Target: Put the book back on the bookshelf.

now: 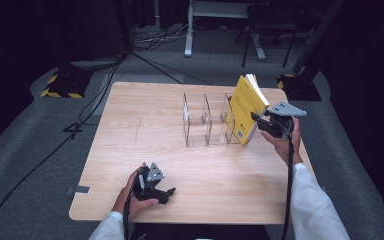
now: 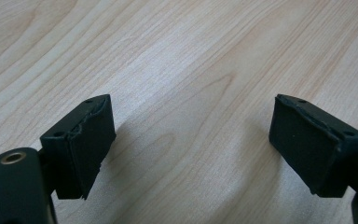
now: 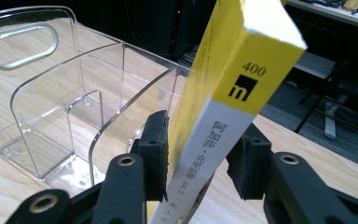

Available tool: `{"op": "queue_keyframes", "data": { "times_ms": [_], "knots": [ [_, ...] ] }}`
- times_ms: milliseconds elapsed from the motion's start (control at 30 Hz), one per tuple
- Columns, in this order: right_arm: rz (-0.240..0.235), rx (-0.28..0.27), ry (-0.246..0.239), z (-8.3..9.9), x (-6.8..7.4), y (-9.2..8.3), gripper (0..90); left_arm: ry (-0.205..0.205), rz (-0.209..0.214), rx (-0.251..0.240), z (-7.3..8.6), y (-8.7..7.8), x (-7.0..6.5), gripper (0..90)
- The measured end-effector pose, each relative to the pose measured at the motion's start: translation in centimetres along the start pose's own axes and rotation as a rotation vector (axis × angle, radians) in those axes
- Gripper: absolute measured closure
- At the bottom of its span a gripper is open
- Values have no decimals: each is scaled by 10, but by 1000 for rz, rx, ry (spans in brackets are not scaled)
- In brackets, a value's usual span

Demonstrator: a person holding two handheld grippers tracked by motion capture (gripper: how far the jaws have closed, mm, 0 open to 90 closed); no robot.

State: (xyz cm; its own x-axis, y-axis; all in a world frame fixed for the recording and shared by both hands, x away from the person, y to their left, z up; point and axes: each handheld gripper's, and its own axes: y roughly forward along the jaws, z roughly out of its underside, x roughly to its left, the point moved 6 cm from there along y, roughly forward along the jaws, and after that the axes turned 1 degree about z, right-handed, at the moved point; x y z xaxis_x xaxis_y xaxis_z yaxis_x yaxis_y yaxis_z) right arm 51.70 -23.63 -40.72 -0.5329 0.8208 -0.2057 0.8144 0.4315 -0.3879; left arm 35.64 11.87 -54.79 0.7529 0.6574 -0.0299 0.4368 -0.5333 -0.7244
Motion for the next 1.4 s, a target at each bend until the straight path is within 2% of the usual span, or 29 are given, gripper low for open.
{"op": "queue_keyframes", "data": {
  "times_ms": [267, 533, 633, 800, 933, 1000, 1233, 1300, 1400],
  "knots": [
    [-6, 12, -12, -1, -2, -4, 611, 0, 0, 0, 0, 0, 0, 148],
    [-18, 21, -7, 2, -2, -9, 554, 0, 0, 0, 0, 0, 0, 148],
    [-35, 23, 1, 4, -2, -12, 522, 0, 0, 0, 0, 0, 0, 148],
    [-54, 49, -23, 7, 0, -16, 476, 0, 0, 0, 0, 0, 0, 148],
    [-54, 60, -37, 8, 2, -19, 468, 0, 0, 0, 0, 0, 0, 148],
    [-40, 72, -58, 9, 1, -21, 464, -1, 0, 0, 0, 0, 0, 148],
    [-49, 89, -58, 13, 0, -31, 441, 0, 0, 0, 0, 0, 0, 148],
    [-65, 106, -66, 16, 1, -33, 425, 0, 0, 0, 0, 0, 0, 148],
    [-72, 127, -97, 19, 2, -36, 421, 0, 0, 0, 0, 0, 0, 148]
  ]
}}
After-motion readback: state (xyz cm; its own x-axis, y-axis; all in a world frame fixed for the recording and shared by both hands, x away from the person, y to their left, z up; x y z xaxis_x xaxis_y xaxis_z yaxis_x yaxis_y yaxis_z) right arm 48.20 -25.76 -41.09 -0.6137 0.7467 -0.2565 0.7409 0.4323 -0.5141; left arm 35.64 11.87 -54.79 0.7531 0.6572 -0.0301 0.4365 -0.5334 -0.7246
